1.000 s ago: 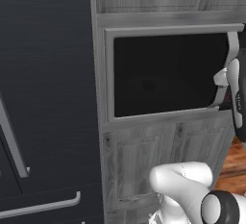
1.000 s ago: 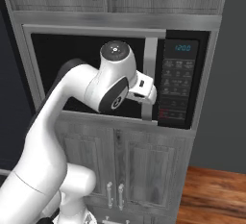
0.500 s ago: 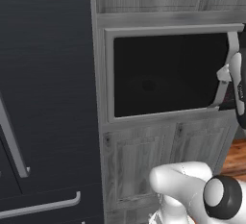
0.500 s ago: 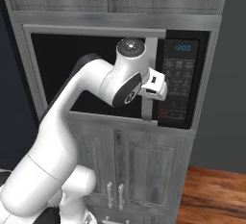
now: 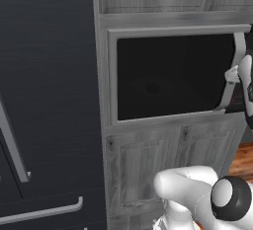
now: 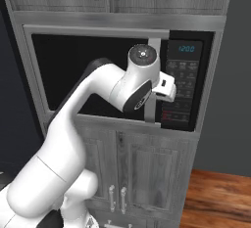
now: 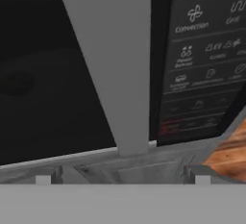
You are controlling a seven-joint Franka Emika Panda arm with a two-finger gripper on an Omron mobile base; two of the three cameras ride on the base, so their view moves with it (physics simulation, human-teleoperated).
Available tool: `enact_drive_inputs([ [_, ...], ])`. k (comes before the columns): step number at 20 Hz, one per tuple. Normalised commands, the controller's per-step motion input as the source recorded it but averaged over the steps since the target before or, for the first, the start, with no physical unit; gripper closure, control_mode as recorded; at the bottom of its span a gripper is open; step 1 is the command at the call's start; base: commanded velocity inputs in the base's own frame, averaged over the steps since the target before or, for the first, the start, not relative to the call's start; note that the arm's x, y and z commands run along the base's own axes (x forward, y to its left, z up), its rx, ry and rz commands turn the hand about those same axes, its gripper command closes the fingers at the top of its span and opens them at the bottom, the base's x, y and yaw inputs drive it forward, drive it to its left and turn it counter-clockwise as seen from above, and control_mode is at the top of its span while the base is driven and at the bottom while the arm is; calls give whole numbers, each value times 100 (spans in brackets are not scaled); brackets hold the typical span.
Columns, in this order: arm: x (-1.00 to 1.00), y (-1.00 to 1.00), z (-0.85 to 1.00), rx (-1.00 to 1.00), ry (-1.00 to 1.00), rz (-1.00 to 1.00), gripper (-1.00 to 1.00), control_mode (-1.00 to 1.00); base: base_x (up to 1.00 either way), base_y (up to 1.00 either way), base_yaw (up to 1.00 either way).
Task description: Retrieve the reheated potato from the microwave, then place the potato, cheese, and condiment on the cutting board.
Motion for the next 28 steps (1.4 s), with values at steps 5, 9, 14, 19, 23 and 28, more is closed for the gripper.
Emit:
enact_drive_inputs([
  [5, 39, -2, -5, 0, -2, 1, -100, -100, 0, 0, 0],
  [9, 50, -7, 0, 4, 4, 4, -100, -100, 0, 0, 0],
  [14, 41, -16, -4, 2, 1, 8, -100, -100, 0, 0, 0],
  [19, 33, -16, -8, 0, 0, 9, -100, -100, 0, 0, 0],
  [23, 27, -3, -15, 0, 0, 6, -100, -100, 0, 0, 0],
  [28, 26, 9, -25, 3, -7, 0, -100, -100, 0, 0, 0],
])
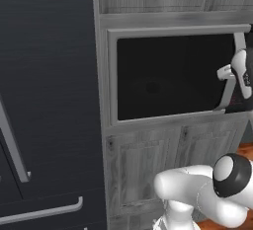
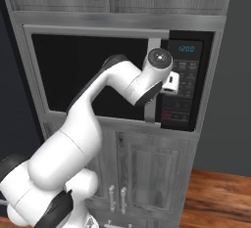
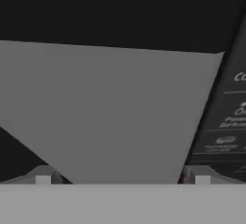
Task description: Retrieve the reheated potato from the microwave, then place the potato, cheese, and condiment on the cutting board.
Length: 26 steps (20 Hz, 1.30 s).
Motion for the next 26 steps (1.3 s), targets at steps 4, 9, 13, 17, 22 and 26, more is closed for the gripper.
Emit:
enact_drive_inputs([
  [4, 36, 23, -29, 9, -12, 0, 100, -100, 0, 0, 0],
  [9, 50, 25, -22, 7, -6, -2, 100, -100, 0, 0, 0],
  [13, 41, 26, -13, 8, -2, -2, 100, -100, 0, 0, 0],
  [17, 1, 35, -4, 7, 0, 0, 100, -100, 0, 0, 0],
  [22, -37, 45, -4, 5, -1, -1, 100, -100, 0, 0, 0],
  [26, -51, 44, -1, 6, -5, -3, 100, -100, 0, 0, 0],
])
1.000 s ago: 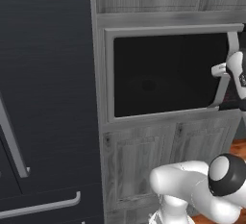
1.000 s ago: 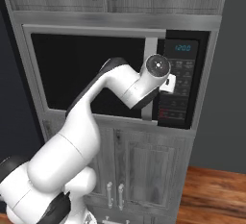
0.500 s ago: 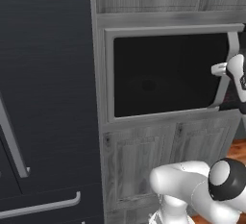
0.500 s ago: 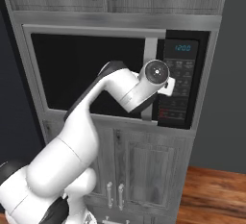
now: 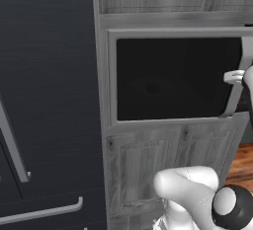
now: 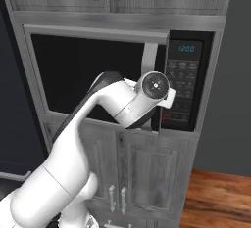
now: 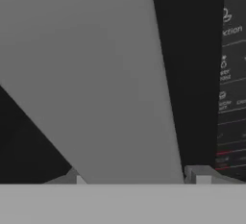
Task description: Retrieve the reheated potato from the microwave, then place the potato, cheese, and condiment on the cutting board.
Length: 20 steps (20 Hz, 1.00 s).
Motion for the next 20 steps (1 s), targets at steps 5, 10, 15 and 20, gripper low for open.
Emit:
enact_drive_inputs([
  [5, -53, 40, 0, 5, 0, -7, 100, -100, 0, 0, 0],
  [10, -55, 35, 2, 4, 0, -5, 100, -100, 0, 0, 0],
  [15, -60, 26, 1, 6, 4, -2, 100, -100, 0, 0, 0],
  [20, -65, 26, 2, 6, 3, -1, 100, -100, 0, 0, 0],
])
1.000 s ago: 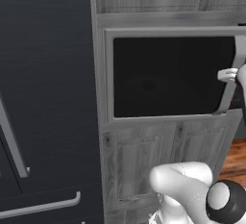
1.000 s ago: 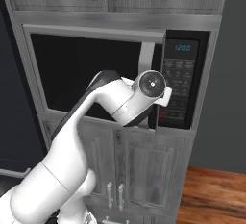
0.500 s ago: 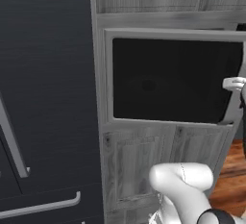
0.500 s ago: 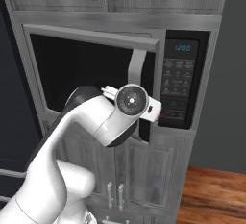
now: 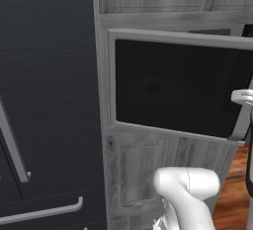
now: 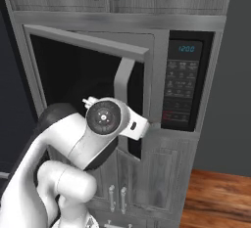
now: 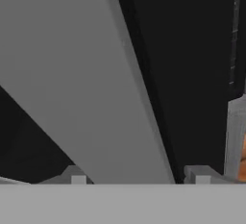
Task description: Retrieve the reheated potato from the microwave, then place the potato, cheese, and condiment on the cutting board.
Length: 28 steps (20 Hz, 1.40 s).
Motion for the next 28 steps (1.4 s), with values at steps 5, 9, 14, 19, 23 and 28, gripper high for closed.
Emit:
enact_drive_inputs([
  [5, -63, 31, 3, 4, 1, -3, 100, -100, 0, 0, 0],
  [9, -58, 30, 3, 5, 0, -4, 100, -100, 0, 0, 0],
  [14, -47, 31, 4, 5, 0, -5, 100, -100, 0, 0, 0],
  [19, -30, 26, 3, 5, 0, -5, 100, -100, 0, 0, 0],
  [23, -11, 20, 0, 2, 0, -5, -100, -100, 0, 0, 0],
  [28, -25, -6, 0, 5, 0, -2, -100, -100, 0, 0, 0],
])
